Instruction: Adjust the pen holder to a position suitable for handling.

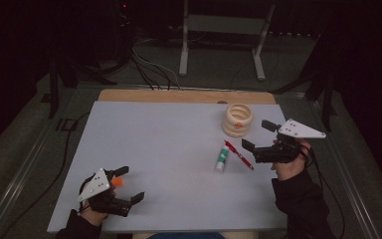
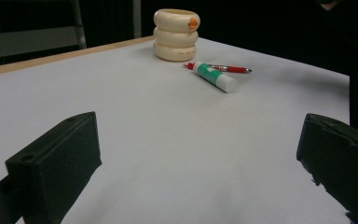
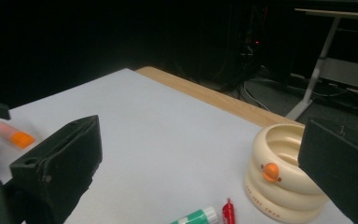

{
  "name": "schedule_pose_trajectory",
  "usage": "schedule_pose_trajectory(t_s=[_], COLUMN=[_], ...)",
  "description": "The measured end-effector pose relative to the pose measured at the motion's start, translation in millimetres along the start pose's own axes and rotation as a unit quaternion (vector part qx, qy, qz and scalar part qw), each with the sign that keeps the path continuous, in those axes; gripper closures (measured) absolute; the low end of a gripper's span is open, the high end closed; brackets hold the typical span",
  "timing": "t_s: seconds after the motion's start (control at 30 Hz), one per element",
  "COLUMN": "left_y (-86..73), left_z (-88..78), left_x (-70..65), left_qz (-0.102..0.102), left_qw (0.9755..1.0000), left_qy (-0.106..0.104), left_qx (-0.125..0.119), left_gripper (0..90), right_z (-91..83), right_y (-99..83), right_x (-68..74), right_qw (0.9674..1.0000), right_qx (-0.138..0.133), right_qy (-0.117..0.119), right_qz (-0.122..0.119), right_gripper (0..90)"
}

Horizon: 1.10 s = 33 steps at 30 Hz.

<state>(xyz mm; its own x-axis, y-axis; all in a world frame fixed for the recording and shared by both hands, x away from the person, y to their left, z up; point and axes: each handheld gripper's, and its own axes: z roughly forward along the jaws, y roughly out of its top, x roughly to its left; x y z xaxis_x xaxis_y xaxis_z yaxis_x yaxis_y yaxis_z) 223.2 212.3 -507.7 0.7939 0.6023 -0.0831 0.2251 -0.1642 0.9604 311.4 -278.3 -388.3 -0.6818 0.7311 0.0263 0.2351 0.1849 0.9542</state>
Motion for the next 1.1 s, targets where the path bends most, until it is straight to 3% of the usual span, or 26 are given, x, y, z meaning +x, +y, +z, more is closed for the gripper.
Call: schedule_pose_trajectory(t_s=[0.4,0.63,0.93,1.1], left_y=[-0.1,0.0,-0.2,-0.2], left_z=[-0.3,-0.3,0.3,0.5], left_x=[-0.5,-0.9,-1.3,-1.3], left_qz=[0.0,0.001,0.002,0.001], left_qw=[1.0,1.0,1.0,1.0], left_qy=[-0.003,-0.003,-0.004,-0.004], left_qx=[0.0,0.0,0.002,0.002], left_gripper=[0.0,0.0,0.1,0.0], right_z=[20.5,30.8,54.9,66.7], right_y=[9.9,12.2,8.4,5.0], right_x=[-21.9,-37.7,-63.6,-74.7], right_qw=[0.9998,0.9991,0.9921,0.989], right_qx=[0.004,0.008,0.032,0.045], right_qy=[-0.017,-0.03,-0.081,-0.097], right_qz=[0.008,0.029,0.09,0.102], right_gripper=[0.0,0.0,0.0,0.0])
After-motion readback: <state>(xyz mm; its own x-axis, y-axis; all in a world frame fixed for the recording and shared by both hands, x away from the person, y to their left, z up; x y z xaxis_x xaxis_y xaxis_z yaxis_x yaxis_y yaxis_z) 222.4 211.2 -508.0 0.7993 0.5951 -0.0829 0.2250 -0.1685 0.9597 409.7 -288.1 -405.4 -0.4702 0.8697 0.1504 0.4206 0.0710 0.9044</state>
